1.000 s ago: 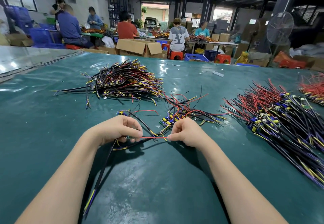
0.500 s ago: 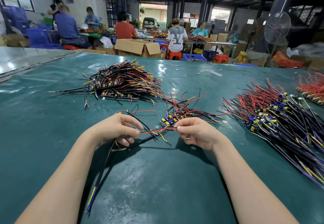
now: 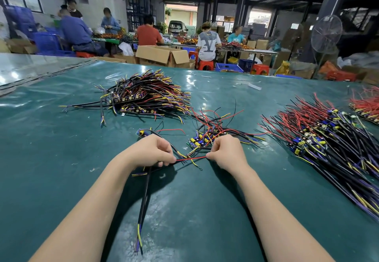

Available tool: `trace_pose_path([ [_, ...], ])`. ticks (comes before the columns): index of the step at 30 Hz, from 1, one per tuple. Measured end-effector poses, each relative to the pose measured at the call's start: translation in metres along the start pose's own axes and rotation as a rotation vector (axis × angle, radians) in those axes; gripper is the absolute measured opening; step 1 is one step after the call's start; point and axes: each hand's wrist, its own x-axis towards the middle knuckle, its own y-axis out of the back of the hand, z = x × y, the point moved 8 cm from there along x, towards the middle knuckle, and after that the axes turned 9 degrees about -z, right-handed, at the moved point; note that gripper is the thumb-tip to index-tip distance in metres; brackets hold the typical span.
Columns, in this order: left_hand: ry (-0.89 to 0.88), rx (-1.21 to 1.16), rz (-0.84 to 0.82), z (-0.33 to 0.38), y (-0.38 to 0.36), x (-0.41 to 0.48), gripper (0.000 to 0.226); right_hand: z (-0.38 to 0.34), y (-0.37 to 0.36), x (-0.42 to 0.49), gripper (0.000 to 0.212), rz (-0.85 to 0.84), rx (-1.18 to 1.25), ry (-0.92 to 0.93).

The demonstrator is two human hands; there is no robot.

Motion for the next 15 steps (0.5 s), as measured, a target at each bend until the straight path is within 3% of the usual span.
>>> trace_pose_path([
  [1, 0.002, 0.011, 0.027, 0.000, 0.002, 0.000, 0.028, 0.000, 0.001, 0.000, 0.037, 0.025, -0.010, -0.005],
  [5, 0.006, -0.041, 0.134, -0.007, 0.017, -0.002, 0.026, 0.015, 0.002, 0.002, 0.028, -0.082, 0.356, -0.010],
  [9, 0.023, -0.043, 0.153, -0.011, 0.021, -0.003, 0.027, 0.015, 0.000, 0.002, 0.025, -0.142, 0.471, 0.019],
  [13, 0.038, -0.047, 0.238, -0.019, 0.035, -0.009, 0.028, 0.028, 0.011, 0.004, 0.025, -0.044, 1.021, 0.004],
  [15, 0.006, -0.113, 0.262, -0.019, 0.038, -0.010, 0.027, 0.038, 0.022, 0.004, 0.025, 0.083, 1.102, -0.016],
])
